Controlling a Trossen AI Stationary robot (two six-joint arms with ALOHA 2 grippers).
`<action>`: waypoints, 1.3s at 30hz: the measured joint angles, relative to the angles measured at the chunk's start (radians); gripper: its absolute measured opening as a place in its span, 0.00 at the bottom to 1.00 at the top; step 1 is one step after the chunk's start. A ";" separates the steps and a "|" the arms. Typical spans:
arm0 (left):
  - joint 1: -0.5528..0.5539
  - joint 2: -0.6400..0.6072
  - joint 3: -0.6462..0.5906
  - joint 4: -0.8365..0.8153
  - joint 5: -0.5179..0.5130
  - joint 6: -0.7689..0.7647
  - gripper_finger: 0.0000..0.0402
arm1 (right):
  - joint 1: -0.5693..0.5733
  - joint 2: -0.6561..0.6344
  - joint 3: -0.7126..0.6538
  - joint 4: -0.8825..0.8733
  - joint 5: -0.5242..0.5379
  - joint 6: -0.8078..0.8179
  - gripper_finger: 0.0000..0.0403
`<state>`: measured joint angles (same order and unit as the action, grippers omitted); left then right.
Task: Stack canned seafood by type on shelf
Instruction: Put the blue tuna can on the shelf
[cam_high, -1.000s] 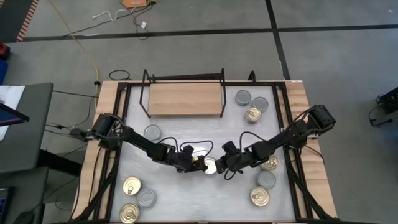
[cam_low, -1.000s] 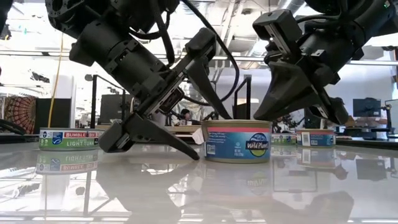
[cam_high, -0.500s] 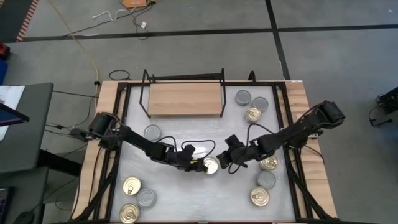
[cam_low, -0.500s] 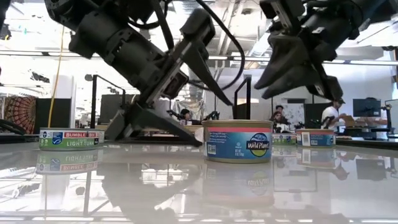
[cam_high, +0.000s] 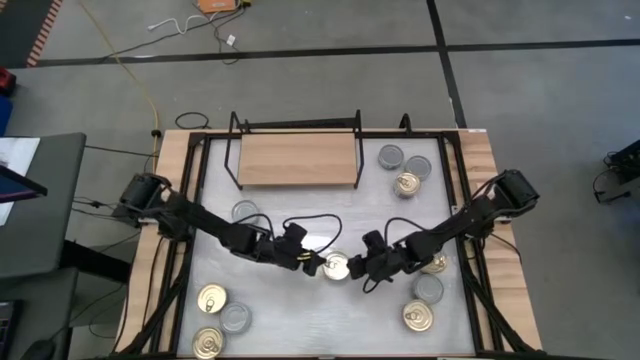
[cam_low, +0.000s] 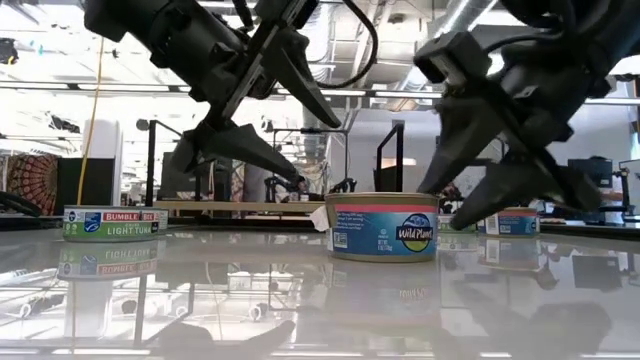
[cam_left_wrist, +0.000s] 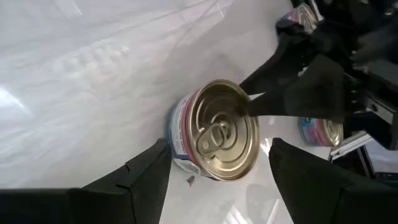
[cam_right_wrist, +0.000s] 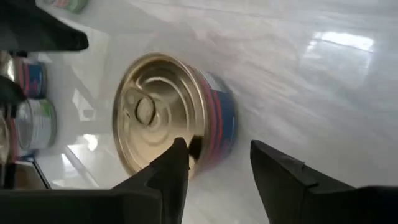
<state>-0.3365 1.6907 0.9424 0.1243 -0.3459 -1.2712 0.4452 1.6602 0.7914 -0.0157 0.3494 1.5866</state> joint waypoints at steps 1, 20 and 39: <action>-0.002 0.008 0.001 0.002 0.003 -0.017 0.64 | -0.001 0.010 0.000 0.024 0.001 0.002 0.48; -0.004 0.192 0.000 0.248 0.248 -0.305 0.64 | -0.006 0.041 0.002 0.094 0.027 0.001 0.09; 0.008 0.192 0.000 0.279 0.150 -0.301 0.64 | 0.015 0.042 0.000 0.114 0.015 -0.020 0.08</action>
<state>-0.3287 1.8832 0.9424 0.4034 -0.1954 -1.5725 0.4606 1.7023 0.7910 0.0981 0.3642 1.5663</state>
